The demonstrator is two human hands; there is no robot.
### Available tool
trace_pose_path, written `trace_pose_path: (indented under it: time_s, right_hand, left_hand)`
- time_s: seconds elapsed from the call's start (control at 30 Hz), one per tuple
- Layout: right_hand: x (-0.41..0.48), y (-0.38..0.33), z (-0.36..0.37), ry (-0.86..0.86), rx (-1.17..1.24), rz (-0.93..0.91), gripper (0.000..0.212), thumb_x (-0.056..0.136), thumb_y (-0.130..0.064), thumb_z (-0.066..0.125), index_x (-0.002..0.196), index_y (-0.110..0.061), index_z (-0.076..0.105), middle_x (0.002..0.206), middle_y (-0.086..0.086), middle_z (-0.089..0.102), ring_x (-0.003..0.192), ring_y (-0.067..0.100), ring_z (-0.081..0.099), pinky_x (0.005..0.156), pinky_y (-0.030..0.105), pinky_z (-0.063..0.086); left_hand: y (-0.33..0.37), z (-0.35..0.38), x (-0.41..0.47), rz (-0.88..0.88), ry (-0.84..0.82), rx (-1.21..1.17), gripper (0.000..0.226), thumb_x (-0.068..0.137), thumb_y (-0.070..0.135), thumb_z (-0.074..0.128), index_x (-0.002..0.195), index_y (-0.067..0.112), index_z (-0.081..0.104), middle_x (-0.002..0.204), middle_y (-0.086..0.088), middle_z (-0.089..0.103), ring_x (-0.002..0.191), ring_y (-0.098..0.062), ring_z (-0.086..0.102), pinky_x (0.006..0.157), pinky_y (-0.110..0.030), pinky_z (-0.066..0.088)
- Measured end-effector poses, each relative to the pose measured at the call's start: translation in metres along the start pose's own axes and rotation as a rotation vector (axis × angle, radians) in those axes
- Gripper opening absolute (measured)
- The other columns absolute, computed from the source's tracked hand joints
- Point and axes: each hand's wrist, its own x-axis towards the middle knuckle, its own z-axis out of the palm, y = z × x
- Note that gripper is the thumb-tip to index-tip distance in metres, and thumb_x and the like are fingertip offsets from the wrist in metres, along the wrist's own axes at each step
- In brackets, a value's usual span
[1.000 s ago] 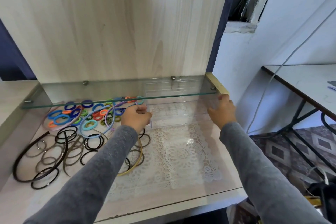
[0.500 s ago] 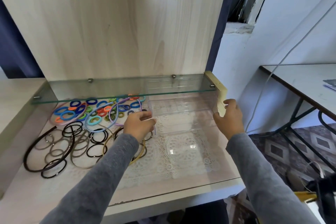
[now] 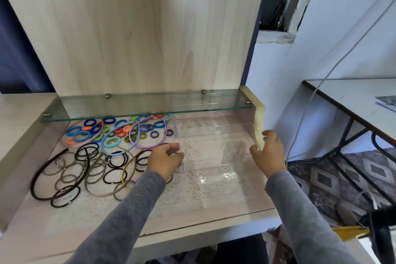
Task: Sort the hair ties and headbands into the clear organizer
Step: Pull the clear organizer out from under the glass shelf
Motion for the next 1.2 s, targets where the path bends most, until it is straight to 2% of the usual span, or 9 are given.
trace_pose_path:
  time_s: [0.27,0.67,0.73,0.83,0.9,1.0,1.1,1.2]
  right_hand:
    - [-0.004,0.005,0.010,-0.013,-0.035,0.027,0.045,0.082,-0.011,0.060,0.123,-0.001,0.044,0.119,0.021,0.051,0.110,0.036,0.046,0.090,0.041,0.040]
    - [-0.001,0.007,0.012,0.001,-0.053,0.019,0.045,0.084,-0.015,0.058,0.124,-0.003,0.044,0.124,0.015,0.049,0.112,0.031,0.044,0.092,0.040,0.040]
    - [0.000,0.007,0.012,0.002,-0.065,0.029,0.044,0.084,-0.015,0.057,0.124,-0.002,0.044,0.123,0.017,0.050,0.111,0.033,0.044,0.092,0.042,0.040]
    - [0.001,0.004,0.013,-0.025,-0.174,0.086,0.043,0.087,-0.020,0.054,0.124,-0.003,0.043,0.124,0.019,0.049,0.112,0.036,0.042,0.093,0.044,0.037]
    - [0.000,-0.003,0.016,-0.029,-0.270,0.117,0.046,0.089,-0.027,0.052,0.128,-0.005,0.041,0.130,0.018,0.043,0.118,0.037,0.037,0.097,0.045,0.034]
    - [-0.006,-0.021,0.023,0.013,-0.278,0.032,0.050,0.090,-0.030,0.053,0.132,-0.006,0.040,0.137,0.018,0.036,0.124,0.037,0.030,0.103,0.045,0.029]
    - [-0.013,-0.045,0.036,0.010,-0.226,-0.117,0.048,0.088,-0.026,0.057,0.129,-0.005,0.044,0.134,0.016,0.041,0.122,0.035,0.034,0.102,0.041,0.028]
    - [-0.026,-0.071,0.055,0.000,-0.130,-0.278,0.044,0.085,-0.020,0.060,0.124,-0.004,0.049,0.130,0.015,0.045,0.120,0.033,0.038,0.100,0.040,0.032]
  left_hand:
    - [-0.006,0.004,0.003,-0.002,0.009,0.109,0.030,0.083,0.006,0.067,0.114,0.008,0.065,0.110,-0.006,0.067,0.100,-0.023,0.064,0.093,-0.044,0.052]
    - [-0.007,0.008,0.009,0.010,0.018,0.158,0.031,0.085,0.007,0.067,0.115,0.009,0.065,0.113,-0.004,0.066,0.101,-0.022,0.064,0.096,-0.042,0.051]
    - [-0.007,0.007,0.009,0.022,0.011,0.172,0.032,0.085,0.009,0.067,0.117,0.009,0.064,0.116,-0.004,0.065,0.100,-0.020,0.063,0.097,-0.038,0.050]
    - [-0.002,0.005,0.004,0.084,0.022,0.248,0.038,0.089,0.018,0.064,0.125,0.011,0.060,0.119,0.000,0.063,0.099,-0.010,0.056,0.092,-0.022,0.042]
    - [0.002,0.002,0.000,0.118,0.034,0.241,0.039,0.091,0.019,0.060,0.130,0.015,0.056,0.122,0.002,0.061,0.098,-0.009,0.056,0.090,-0.023,0.043]
    - [0.007,-0.006,-0.005,0.196,0.024,0.239,0.034,0.093,0.017,0.056,0.127,0.022,0.057,0.123,0.004,0.060,0.103,-0.011,0.059,0.093,-0.031,0.049]
    - [0.009,-0.019,-0.008,0.273,0.066,0.365,0.032,0.093,0.019,0.054,0.124,0.026,0.058,0.122,0.010,0.059,0.107,-0.009,0.055,0.093,-0.027,0.046]
    - [0.002,-0.034,-0.010,0.360,0.135,0.496,0.030,0.093,0.023,0.053,0.121,0.028,0.059,0.122,0.011,0.059,0.111,-0.010,0.053,0.096,-0.030,0.044]
